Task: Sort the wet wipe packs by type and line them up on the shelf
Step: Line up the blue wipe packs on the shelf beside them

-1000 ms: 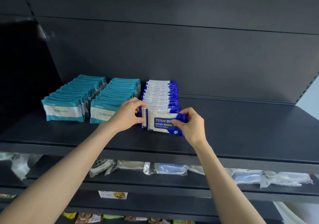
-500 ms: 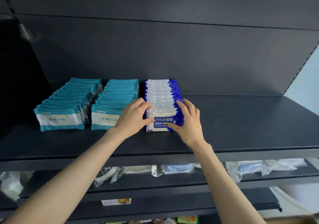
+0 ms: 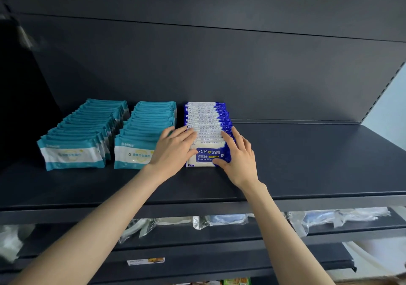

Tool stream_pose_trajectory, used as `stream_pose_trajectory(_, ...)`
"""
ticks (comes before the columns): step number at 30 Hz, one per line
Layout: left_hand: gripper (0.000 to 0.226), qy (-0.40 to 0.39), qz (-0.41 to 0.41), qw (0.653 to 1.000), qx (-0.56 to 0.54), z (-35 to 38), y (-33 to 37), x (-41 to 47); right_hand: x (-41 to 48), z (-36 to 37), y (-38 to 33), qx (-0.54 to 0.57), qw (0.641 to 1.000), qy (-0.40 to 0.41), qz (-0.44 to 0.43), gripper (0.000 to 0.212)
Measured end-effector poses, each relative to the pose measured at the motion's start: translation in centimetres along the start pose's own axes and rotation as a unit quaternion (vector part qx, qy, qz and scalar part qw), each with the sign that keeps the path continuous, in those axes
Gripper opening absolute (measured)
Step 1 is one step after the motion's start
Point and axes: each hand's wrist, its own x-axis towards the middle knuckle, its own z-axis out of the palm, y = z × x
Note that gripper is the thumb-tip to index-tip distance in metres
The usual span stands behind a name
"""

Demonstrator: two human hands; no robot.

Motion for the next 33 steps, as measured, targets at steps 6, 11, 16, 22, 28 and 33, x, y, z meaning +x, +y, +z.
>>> stream_pose_trajectory(6, 0.052, 0.003, -0.003, 1.000, 0.019, 0.4, -0.2, 0.9, 1.0, 0.4, 0.0, -0.003, 1.000, -0.006, 0.009, 0.075)
stream_pose_trajectory(11, 0.049, -0.008, -0.018, 0.999, 0.028, 0.9, -0.4, 1.5, 1.6, 0.6, 0.1, -0.014, 1.000, -0.009, 0.010, 0.074)
stream_pose_trajectory(16, 0.049, -0.014, -0.032, 0.999, 0.024, 1.0, -0.3, 1.7, 1.9, 0.6, 0.0, -0.012, 1.000, -0.008, 0.012, 0.074)
stream_pose_trajectory(22, 0.053, -0.057, -0.028, 0.998, 0.011, 0.2, 0.0, 1.3, 1.2, 0.1, 0.0, -0.019, 1.000, -0.004, -0.001, 0.075)
stream_pose_trajectory(28, 0.053, -0.071, -0.018, 0.997, 0.012, -0.4, 0.0, 0.4, 0.6, -0.3, -0.3, -0.038, 0.999, -0.017, -0.005, 0.079)
stream_pose_trajectory(33, 0.055, -0.090, -0.011, 0.996, 0.017, -1.0, 0.2, -0.1, 0.2, -0.7, -0.7, -0.041, 0.999, -0.022, -0.001, 0.080)
